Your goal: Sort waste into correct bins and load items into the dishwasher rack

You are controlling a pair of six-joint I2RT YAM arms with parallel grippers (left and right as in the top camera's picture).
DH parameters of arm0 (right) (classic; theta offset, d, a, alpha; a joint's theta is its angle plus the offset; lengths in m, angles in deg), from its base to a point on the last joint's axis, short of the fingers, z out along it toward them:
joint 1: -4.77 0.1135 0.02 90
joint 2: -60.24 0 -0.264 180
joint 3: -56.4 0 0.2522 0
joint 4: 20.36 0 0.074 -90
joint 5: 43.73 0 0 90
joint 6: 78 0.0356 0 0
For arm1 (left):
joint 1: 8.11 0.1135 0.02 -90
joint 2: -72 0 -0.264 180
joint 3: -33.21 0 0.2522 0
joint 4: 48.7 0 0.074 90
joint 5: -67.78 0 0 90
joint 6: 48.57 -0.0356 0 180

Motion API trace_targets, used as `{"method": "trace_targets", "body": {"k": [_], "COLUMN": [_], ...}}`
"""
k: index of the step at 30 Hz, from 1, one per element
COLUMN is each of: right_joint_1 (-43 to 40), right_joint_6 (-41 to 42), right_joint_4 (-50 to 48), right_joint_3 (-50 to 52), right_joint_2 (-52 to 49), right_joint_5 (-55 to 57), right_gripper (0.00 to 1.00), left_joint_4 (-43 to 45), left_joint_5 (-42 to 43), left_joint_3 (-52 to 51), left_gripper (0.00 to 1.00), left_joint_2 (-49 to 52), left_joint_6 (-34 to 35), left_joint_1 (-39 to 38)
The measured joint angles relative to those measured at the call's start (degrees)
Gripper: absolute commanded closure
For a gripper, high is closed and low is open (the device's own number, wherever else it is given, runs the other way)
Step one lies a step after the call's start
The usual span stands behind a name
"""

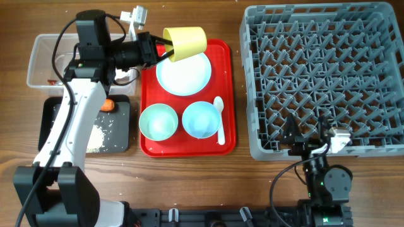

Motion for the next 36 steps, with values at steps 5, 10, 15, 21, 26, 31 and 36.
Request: {"method": "trace_targets", "body": {"k": [5,10,15,21,26,31,36], "right_joint_1": [0.0,0.0,0.0,0.0,0.0,0.0,0.0], "right_joint_6": [2.01,3.61,4.39,4.7,3.54,6.12,11.61], "right_joint_4": [-2.67,-1.88,0.11,6.56,6.27,-4.87,-22.27], "right_joint_3": [-0.13,-6.73,-24.28,-44.0,-54.95,-58.14,-58.29], "right_joint_2": [-0.24,-6.14,-20.65,-43.39,-63.14,-78.68,-89.53], "right_joint_5": [-9.05,-18.82,-30.25,-46.16,-57.44,-66.58,-73.77], "right_gripper": [0.0,0.0,0.0,0.0,0.0,0.0,0.0], "left_joint_4": [0.02,0.09,0.15,0.17,0.2,0.11,0.17], "left_joint_5": [0.0,0.04,0.22,0.15,0.2,0.2,-0.37], "left_joint_3": [0.0,0.0,0.0,0.0,0.0,0.0,0.0], "left_gripper": [0.96,0.96,0.96,0.96,0.96,0.96,0.96], "left_joint_2": [0.0,0.0,0.02,0.07,0.07,0.09,0.09], "left_joint_6": [0.0,0.0,0.0,0.0,0.0,0.0,0.0], "left_joint_1": [0.0,0.0,0.0,0.0,0.0,0.0,-0.17]}}
